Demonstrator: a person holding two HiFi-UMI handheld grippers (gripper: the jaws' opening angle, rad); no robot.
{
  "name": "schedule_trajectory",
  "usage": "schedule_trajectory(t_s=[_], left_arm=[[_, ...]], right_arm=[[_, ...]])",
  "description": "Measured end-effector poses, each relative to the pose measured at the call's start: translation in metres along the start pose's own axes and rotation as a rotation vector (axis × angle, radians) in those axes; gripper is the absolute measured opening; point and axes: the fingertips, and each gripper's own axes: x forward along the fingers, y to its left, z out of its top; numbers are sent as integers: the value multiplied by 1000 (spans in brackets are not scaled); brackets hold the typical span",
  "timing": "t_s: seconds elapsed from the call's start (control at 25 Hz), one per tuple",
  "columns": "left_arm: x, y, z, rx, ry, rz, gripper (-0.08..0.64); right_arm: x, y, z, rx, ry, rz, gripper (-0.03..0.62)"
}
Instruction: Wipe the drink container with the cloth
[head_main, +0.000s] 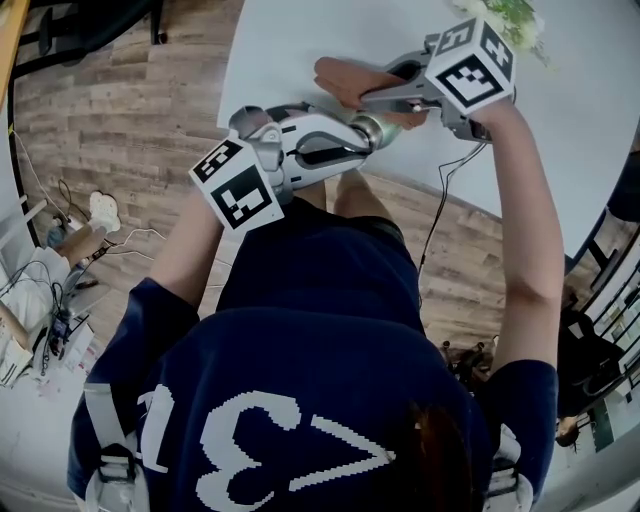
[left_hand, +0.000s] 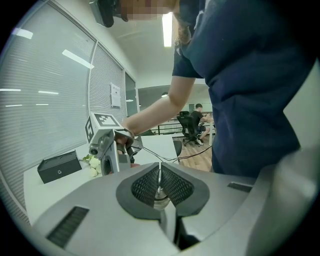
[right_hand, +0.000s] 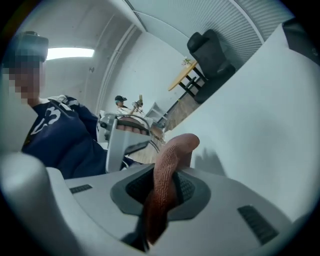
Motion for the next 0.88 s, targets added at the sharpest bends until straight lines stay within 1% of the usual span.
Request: schedule_trajectory(t_s=[0.12, 0.16, 0.24, 0.32, 0.4, 0.56, 0.6, 0.68, 0.8, 0.88], left_arm=[[0, 0, 2, 5, 0, 0, 25], [0, 1, 2, 7, 0, 2, 25], [0, 1, 2, 13, 2, 2, 25], [1, -1, 2, 28, 7, -9, 25], [4, -2, 3, 46, 11, -22, 25], [9, -3, 4, 52, 11, -24, 25], [11, -3, 4, 53, 12, -25, 25], [11, -4, 5, 54, 16, -24, 25], [9, -3, 4, 44, 16, -8, 25], [7, -1, 3, 37, 14, 1, 25]], right_arm=[[-6, -30, -18, 29, 31, -94, 64], [-7, -36, -22, 37, 27, -106, 64], [-8, -38, -24, 42, 11, -101, 66], [-8, -29, -22, 11, 26, -80, 64], [-7, -9, -15, -46, 59, -41, 64], [3, 38, 1, -132, 110, 104, 64], [5, 43, 3, -138, 122, 123, 64], [8, 42, 2, -120, 138, 134, 64], [3, 21, -2, -65, 111, 103, 64], [-4, -7, -10, -19, 91, 26, 64]])
